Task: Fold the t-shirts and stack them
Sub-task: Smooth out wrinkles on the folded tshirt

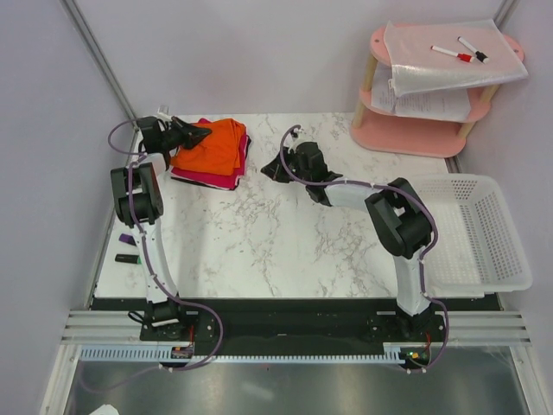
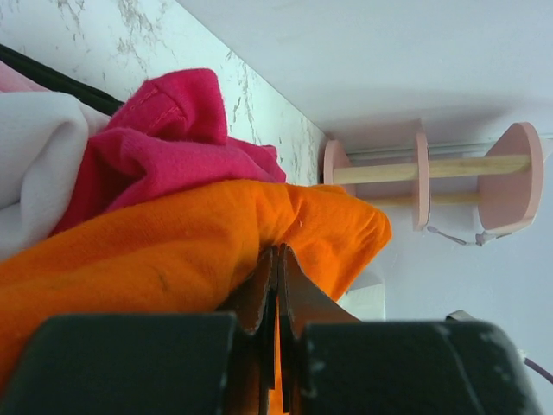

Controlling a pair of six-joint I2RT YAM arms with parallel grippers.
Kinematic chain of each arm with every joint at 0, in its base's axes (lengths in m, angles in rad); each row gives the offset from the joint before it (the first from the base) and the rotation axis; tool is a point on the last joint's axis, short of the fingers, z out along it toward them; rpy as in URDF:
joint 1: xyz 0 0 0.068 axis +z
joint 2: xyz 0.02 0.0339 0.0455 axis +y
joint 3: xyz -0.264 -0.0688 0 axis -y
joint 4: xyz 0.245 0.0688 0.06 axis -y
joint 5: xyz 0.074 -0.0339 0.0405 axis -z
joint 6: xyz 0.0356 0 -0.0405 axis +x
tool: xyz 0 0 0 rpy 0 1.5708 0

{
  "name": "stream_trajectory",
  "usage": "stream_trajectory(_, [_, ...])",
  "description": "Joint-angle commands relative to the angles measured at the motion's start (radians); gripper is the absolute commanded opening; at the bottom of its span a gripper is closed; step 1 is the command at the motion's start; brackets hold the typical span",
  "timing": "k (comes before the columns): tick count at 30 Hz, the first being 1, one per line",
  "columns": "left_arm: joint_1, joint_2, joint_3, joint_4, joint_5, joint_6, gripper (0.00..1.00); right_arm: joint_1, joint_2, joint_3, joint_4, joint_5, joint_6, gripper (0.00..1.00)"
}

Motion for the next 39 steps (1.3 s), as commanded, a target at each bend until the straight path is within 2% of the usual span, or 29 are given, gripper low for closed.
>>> stream_trajectory(1, [-0.015,-0.11,-0.049,0.0,0.05,0.052,0.02,0.003,-0.042,-0.064,0.048,-0.027,0.004,0.0])
stream_trajectory(6, [-0.05,-0.207,-0.039,0.004,0.059,0.05,0.02,0.003,-0.072,-0.129,0.06,-0.017,-0.003,0.0])
stream_trajectory(10, [-0.114,-0.197,0.03,-0.041,0.065,0.067,0.02,0.003,-0.078,-0.155,0.065,-0.024,-0.001,0.0])
stream_trajectory(16, [-0.217,-0.048,0.151,-0.082,0.047,0.04,0.02,0.002,-0.096,-0.187,0.06,-0.033,-0.012,0.0])
stream_trajectory(21, [-0.242,0.111,0.237,-0.154,0.047,0.021,0.02,0.002,-0.107,-0.209,0.045,-0.034,-0.016,0.0])
stream_trajectory(26, [-0.25,0.179,0.205,-0.181,0.083,-0.002,0.02,0.0,-0.095,-0.215,0.044,-0.057,-0.009,0.0])
stream_trajectory(30, [-0.25,0.147,0.167,-0.168,0.108,0.024,0.02,0.0,-0.101,-0.225,0.045,-0.06,-0.01,0.0])
stream_trajectory(35, [-0.25,0.017,0.158,-0.174,0.128,0.053,0.02,0.0,-0.121,-0.254,0.05,-0.057,-0.01,0.0])
stream_trajectory(38, [-0.257,-0.096,0.155,-0.289,0.087,0.166,0.02,0.0,-0.142,-0.284,0.056,-0.048,-0.016,0.0])
stream_trajectory(39, [-0.272,-0.127,0.155,-0.408,0.017,0.282,0.02,0.0,-0.147,-0.29,0.051,-0.042,-0.018,0.0])
